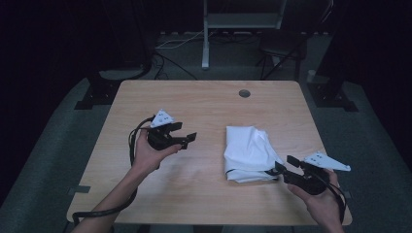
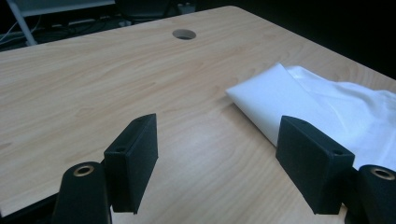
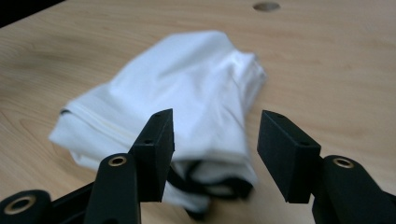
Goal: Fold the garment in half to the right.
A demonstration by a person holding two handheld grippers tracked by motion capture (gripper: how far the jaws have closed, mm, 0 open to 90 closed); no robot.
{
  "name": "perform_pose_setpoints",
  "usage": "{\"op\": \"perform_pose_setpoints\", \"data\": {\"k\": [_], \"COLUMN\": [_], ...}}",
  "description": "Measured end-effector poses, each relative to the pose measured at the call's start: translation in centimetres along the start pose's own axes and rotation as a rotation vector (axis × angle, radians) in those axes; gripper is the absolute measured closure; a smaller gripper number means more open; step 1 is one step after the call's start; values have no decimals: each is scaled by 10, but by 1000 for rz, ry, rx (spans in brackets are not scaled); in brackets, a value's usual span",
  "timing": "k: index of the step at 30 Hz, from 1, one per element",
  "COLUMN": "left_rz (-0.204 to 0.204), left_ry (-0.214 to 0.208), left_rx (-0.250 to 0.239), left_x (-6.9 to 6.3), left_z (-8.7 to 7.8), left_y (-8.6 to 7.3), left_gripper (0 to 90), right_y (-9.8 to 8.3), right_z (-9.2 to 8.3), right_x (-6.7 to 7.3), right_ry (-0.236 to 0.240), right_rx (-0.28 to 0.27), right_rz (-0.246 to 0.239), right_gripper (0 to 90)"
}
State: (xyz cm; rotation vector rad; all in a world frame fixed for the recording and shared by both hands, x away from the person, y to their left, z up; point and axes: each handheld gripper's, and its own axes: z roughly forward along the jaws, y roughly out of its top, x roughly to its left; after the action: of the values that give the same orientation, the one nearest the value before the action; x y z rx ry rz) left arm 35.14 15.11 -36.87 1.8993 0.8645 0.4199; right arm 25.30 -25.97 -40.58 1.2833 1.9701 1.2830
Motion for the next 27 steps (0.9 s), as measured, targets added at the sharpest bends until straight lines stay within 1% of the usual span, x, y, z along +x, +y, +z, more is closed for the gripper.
{"op": "perform_pose_setpoints", "data": {"k": [3,5,6,8,10,13,17,24,27], "left_rz": [21,41,50,62,61,61,67,76,91], "left_ry": [-15,-19,-20,-24,-31,-33,-41,-62,-71], "left_rx": [1,7,10,13,16,22,21,32,43], "left_x": [-7,-12,-14,-16,-17,-18,-20,-29,-33], "left_z": [0,1,1,2,4,5,5,7,9], "left_y": [-6,-9,-10,-11,-13,-15,-17,-22,-26], "left_gripper": [293,293,293,293,293,293,293,293,293], "right_y": [3,3,2,0,-3,-7,-11,-10,-9], "right_z": [13,22,26,35,43,51,59,70,76], "right_x": [9,14,15,17,20,24,29,40,46], "right_ry": [29,41,47,53,69,79,87,125,156], "right_rx": [26,53,75,108,141,176,196,190,183], "right_rz": [-38,-44,-49,-53,-55,-55,-62,-82,-80], "right_gripper": [468,468,468,473,476,478,482,489,493]}}
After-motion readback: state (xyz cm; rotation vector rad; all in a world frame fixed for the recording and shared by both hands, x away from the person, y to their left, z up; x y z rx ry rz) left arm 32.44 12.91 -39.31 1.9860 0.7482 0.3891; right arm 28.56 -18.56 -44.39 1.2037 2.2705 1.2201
